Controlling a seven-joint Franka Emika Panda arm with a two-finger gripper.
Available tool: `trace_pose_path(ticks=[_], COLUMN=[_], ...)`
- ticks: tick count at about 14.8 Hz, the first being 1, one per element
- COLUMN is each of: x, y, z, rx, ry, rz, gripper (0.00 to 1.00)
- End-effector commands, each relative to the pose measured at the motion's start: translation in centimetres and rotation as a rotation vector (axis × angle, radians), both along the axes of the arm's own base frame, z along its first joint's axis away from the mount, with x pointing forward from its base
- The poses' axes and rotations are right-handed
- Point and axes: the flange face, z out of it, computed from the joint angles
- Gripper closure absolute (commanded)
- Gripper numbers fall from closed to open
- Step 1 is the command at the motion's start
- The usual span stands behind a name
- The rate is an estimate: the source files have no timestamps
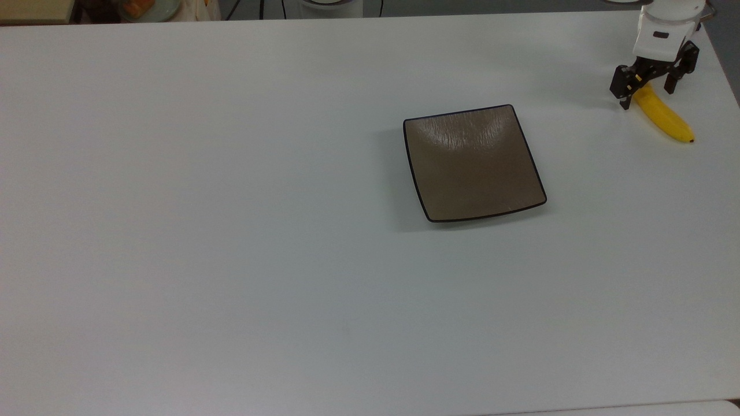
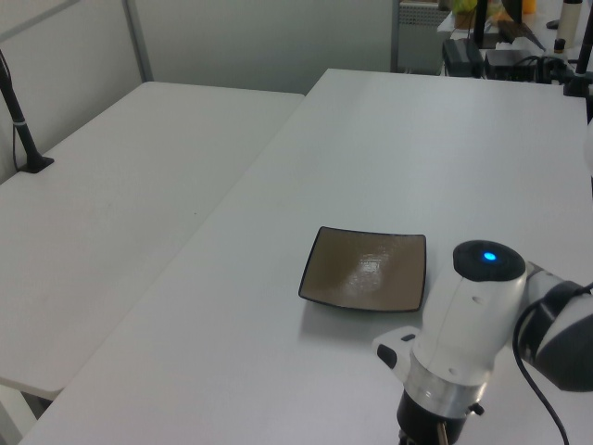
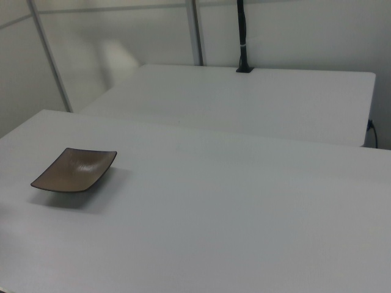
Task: Bananas placed on a ceramic plate
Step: 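Close the gripper on the middle of the yellow banana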
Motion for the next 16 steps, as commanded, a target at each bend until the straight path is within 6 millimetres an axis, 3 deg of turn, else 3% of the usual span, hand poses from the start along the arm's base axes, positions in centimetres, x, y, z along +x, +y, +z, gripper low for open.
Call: trace_pose_path(ticks=[1, 2, 3, 10, 16], x=[-0.3, 0.1, 0.2, 1.7, 4.6], y=[0.9, 0.7, 0.6, -0.4, -3.2], z=[0.4, 0.3, 0.4, 1.1, 6.4], rx=[0.018, 0.019, 0.020, 0.018, -0.015], ry=[-0.028, -0.031, -0.032, -0.049, -0.100], rz=[0.006, 0.001, 0.000, 0.009, 0.072], gripper=[0.56, 0.79, 0.89, 0.91, 0.91])
